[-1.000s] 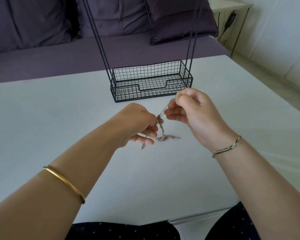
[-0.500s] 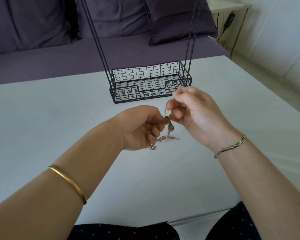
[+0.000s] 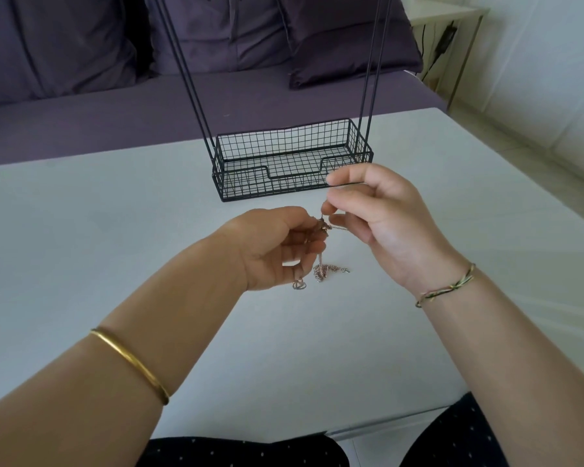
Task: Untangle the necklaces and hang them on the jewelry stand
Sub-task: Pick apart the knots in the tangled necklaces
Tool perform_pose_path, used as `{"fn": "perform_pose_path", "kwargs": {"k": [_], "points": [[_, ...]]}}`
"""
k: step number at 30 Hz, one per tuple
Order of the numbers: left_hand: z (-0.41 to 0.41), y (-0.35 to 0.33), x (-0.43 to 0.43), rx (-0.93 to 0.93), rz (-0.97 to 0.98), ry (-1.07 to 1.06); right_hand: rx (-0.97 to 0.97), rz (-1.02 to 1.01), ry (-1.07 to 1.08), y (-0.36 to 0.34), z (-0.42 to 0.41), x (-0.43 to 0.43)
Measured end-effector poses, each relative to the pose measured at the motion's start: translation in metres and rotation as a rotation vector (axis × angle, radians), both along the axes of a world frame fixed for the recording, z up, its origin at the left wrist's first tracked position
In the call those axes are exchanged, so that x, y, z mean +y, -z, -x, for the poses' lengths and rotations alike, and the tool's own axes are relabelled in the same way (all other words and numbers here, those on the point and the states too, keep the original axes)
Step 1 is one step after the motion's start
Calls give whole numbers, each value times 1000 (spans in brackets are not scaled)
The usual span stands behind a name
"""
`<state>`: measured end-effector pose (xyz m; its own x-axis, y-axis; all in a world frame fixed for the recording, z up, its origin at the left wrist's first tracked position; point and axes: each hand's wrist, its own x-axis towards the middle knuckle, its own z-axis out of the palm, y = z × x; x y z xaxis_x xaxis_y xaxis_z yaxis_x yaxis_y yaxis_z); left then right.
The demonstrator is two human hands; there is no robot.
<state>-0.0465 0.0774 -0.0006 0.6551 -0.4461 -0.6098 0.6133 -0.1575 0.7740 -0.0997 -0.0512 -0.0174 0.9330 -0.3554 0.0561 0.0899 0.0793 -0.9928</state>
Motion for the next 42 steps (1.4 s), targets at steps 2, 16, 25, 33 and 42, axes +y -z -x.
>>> {"fn": "perform_pose_path", "kwargs": {"k": [2, 16, 25, 33, 42], "points": [[0, 0, -1, -9, 11, -44, 18, 46, 31, 1, -1, -1], [1, 0, -2, -155, 30, -108, 33, 493, 55, 7, -1, 3], [4, 2, -4, -117, -10, -44, 50, 250, 37, 6, 1, 5], [5, 2, -3, -67, -24, 71, 52, 197, 40, 4, 3, 7], [2, 0, -4, 4, 37, 13, 60, 180, 31, 6, 0, 4]]}}
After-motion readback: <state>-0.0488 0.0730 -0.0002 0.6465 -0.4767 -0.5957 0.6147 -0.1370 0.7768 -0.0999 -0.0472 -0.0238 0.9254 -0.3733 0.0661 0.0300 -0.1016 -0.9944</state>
